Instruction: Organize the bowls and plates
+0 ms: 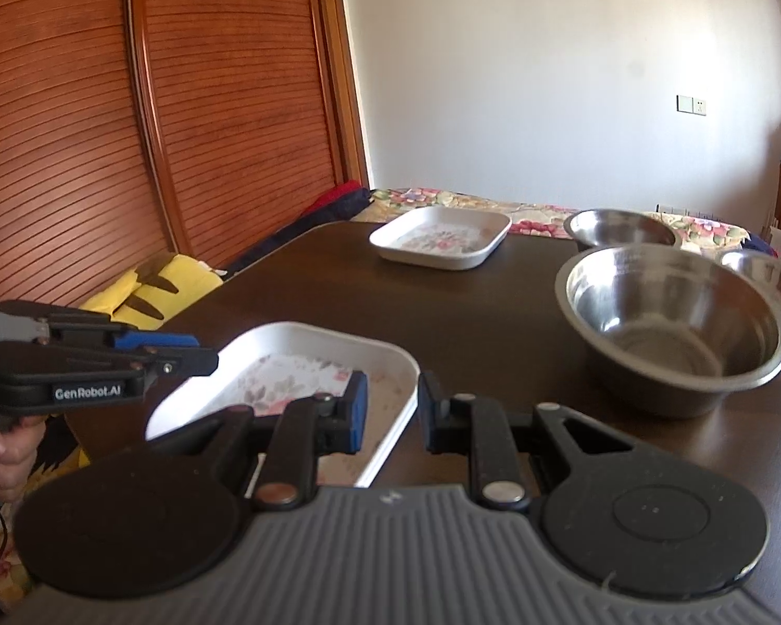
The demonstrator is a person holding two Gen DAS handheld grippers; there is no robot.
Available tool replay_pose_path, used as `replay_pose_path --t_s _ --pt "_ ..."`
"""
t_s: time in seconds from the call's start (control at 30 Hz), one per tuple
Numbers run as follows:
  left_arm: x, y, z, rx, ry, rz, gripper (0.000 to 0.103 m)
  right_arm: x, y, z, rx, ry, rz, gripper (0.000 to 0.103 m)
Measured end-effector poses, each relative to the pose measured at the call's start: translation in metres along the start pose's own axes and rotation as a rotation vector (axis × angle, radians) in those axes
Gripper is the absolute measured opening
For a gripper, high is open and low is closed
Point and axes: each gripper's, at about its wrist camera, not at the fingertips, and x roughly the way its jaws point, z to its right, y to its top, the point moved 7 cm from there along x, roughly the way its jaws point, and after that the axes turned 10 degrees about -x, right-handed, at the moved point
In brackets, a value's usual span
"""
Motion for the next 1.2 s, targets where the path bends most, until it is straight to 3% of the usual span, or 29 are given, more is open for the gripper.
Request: replay_pose_path --t_s 0.53,0.97,1.03,1.1,1.2 --pt "0.043 0.055 -0.01 0.023 -0.032 0.009 0.023 0.042 0.051 0.025 -0.077 -0.004 -0.033 0.023" --pt "0.103 0.097 -0.035 0.058 -0.019 -0.024 0.023 0.111 0.083 0.046 -0.112 0.043 -0.174 0.024" --pt "0.112 0.103 -0.037 0.069 -0.017 -0.03 0.024 0.12 0.087 0.052 -0.105 0.043 -0.189 0.027" --pt "0.122 0.108 -0.038 0.078 -0.018 -0.035 0.031 0.128 0.091 0.058 -0.104 0.04 -0.196 0.038" --pt "0.137 0.114 -0.04 0.084 -0.022 -0.042 0.036 0.141 0.095 0.064 -0.11 0.036 -0.22 0.038"
